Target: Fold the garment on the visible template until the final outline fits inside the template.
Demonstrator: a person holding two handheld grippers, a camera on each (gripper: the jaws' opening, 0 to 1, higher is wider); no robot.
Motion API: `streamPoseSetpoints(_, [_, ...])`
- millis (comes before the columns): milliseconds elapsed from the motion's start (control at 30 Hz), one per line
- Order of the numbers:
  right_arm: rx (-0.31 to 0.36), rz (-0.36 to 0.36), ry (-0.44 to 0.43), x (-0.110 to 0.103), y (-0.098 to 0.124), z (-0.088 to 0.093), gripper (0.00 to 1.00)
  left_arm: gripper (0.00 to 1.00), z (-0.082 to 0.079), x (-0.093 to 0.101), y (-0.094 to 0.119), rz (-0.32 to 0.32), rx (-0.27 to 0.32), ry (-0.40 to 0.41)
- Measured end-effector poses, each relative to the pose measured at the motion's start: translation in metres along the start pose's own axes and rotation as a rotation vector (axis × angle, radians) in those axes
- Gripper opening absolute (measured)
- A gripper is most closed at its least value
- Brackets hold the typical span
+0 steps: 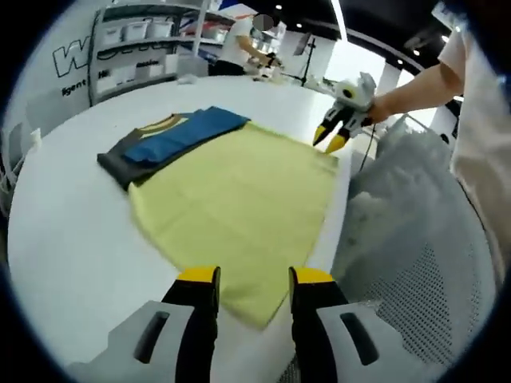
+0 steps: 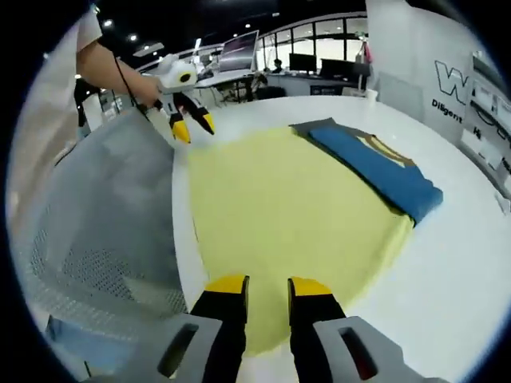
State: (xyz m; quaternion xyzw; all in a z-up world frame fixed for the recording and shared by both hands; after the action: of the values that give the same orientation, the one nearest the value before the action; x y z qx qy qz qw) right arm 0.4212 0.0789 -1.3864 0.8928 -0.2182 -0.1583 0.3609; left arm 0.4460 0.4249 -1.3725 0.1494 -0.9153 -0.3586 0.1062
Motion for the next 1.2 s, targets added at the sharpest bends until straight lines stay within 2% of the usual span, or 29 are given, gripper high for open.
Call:
streamPoseSetpoints(33, [-0.01, -0.008, 0.012, -0.002, 0.001, 0.004, 0.13, 0.31, 0.004, 0.001, 0.0, 0.004, -0.024, -0.026])
streamPoseSetpoints(267, [-0.054, -0.028, 0.086, -0.013, 0.007, 0.021, 0.13, 0.3, 0.017, 0.009, 0.0, 0.026, -0.068, -0.09])
streamPoseSetpoints(400, [-0.058, -0.034, 0.114, -0.016, 0.009, 0.026, 0.13, 0.28, 0.024, 0.012, -0.001, 0.038, -0.112, -0.173])
streamPoseSetpoints(467, [-0.069, -0.033, 0.126, -0.017, 0.009, 0.029, 0.17, 0.28, 0.027, 0.013, -0.001, 0.037, -0.124, -0.186])
streamPoseSetpoints(633, [-0.092, -0.03, 0.154, -0.017, 0.008, 0.036, 0.16, 0.26, 0.035, 0.015, -0.002, 0.04, -0.16, -0.237])
streamPoseSetpoints(900, [-0.097, -0.013, 0.17, -0.012, 0.007, 0.04, 0.14, 0.17, 0.038, 0.006, -0.005, 0.001, -0.176, -0.243])
streamPoseSetpoints(1200, [-0.107, 0.018, 0.208, -0.005, 0.008, 0.041, 0.02, 0.05, 0.037, 0.005, -0.005, -0.016, -0.18, -0.254])
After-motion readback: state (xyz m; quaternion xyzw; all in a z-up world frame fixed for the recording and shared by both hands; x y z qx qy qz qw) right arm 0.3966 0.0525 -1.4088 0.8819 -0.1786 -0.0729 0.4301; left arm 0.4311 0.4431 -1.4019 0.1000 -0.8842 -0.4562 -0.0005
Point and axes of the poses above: the point that each gripper's makers call its tool centre point, and the gripper's own axes: y roughly backward along the fingers, x roughly to its right, z roughly out of its underside, the point moved 5 cm from there along y, roughly backward along the fingers, and after that the axes turned 5 degrees about -y, right-handed, at the moved point
